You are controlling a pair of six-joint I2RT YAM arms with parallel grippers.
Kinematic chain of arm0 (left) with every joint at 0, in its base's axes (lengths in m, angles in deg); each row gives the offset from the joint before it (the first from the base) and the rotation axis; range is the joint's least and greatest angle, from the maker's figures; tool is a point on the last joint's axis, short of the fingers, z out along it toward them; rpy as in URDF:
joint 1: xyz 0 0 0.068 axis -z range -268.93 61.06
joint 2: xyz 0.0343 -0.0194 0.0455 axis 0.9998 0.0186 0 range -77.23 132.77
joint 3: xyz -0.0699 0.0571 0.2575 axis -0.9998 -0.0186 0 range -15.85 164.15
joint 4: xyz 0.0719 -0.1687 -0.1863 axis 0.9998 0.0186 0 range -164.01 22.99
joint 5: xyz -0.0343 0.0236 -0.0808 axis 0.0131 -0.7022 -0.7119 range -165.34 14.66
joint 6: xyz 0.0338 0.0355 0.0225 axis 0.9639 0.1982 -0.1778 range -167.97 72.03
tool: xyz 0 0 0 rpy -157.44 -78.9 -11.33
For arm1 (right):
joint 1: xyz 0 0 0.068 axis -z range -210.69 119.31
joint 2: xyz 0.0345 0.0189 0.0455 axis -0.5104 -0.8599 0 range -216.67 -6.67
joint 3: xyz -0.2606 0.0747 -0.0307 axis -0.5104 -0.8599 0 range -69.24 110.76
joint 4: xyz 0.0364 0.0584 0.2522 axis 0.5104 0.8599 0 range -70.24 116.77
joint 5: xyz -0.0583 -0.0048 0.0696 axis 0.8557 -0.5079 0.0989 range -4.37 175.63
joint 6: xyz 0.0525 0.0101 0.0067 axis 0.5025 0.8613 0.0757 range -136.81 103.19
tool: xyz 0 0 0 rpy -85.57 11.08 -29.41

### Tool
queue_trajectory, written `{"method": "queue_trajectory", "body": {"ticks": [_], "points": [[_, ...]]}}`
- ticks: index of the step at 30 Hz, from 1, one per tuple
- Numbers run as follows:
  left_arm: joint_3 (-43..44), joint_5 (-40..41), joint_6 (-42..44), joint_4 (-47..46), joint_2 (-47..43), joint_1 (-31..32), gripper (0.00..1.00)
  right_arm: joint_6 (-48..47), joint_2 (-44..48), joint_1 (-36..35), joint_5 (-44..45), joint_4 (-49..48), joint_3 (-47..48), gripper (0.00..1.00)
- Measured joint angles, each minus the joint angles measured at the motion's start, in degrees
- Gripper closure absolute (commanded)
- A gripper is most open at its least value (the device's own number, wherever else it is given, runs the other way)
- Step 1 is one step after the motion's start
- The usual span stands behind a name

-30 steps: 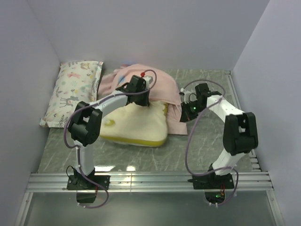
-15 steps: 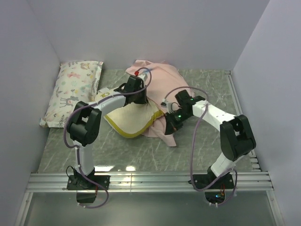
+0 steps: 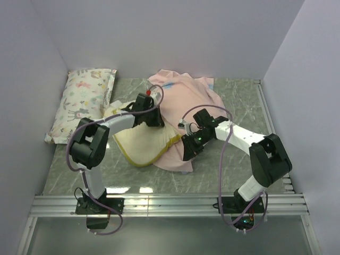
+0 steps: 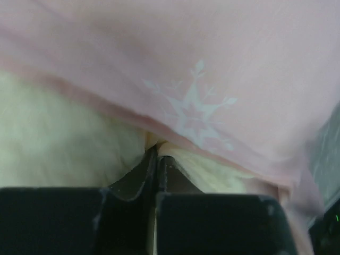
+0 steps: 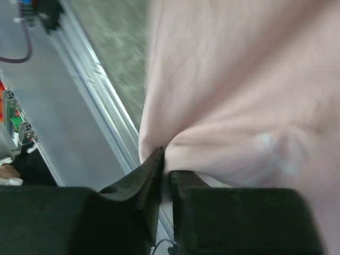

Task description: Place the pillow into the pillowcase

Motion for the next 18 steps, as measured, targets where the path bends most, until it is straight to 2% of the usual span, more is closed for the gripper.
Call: {"method": "queue_trajectory", "body": {"ticks": [1, 2, 4, 5, 7, 11, 15, 18], "points": [[-2.29, -2.62, -0.07, -0.37, 0.52, 0.09, 0.84, 0.46, -0.44, 0.79, 0.59, 0.31, -0.94, 0.58], [-4.04, -5.14, -0.07, -0.94, 0.85, 0.11, 0.62, 1.03, -0.66, 1.4, 1.01, 0.76, -1.14, 0.51], [-5.64, -10.95, 0.39, -1.33, 1.01, -0.13, 0.47, 0.63, -0.63, 1.7, 1.01, 1.42, -0.31, 0.46], [-5.53, -13.38, 1.09, -0.96, 0.44, -0.39, 0.34, 0.09, -0.63, 1.73, 1.01, 2.32, 0.72, 0.46], [-5.01, -16.13, 4.76, 1.51, -2.29, -0.63, 0.29, -0.83, -0.63, 2.01, 1.05, 4.74, 3.72, 0.48], [-1.57, -16.79, 14.69, 11.82, -11.34, -0.63, 0.26, -1.14, 0.85, 4.79, 3.34, 6.03, 9.03, 0.53], [0.74, -15.8, 27.71, 20.9, -22.47, -0.68, 0.26, 0.13, 5.2, 6.99, 12.35, 4.24, 10.23, 0.51], [-2.54, -15.06, 37.22, 25.9, -29.7, -0.74, 0.21, 0.17, 5.03, 5.4, 19.39, 4.11, 13.09, 0.46]]}}
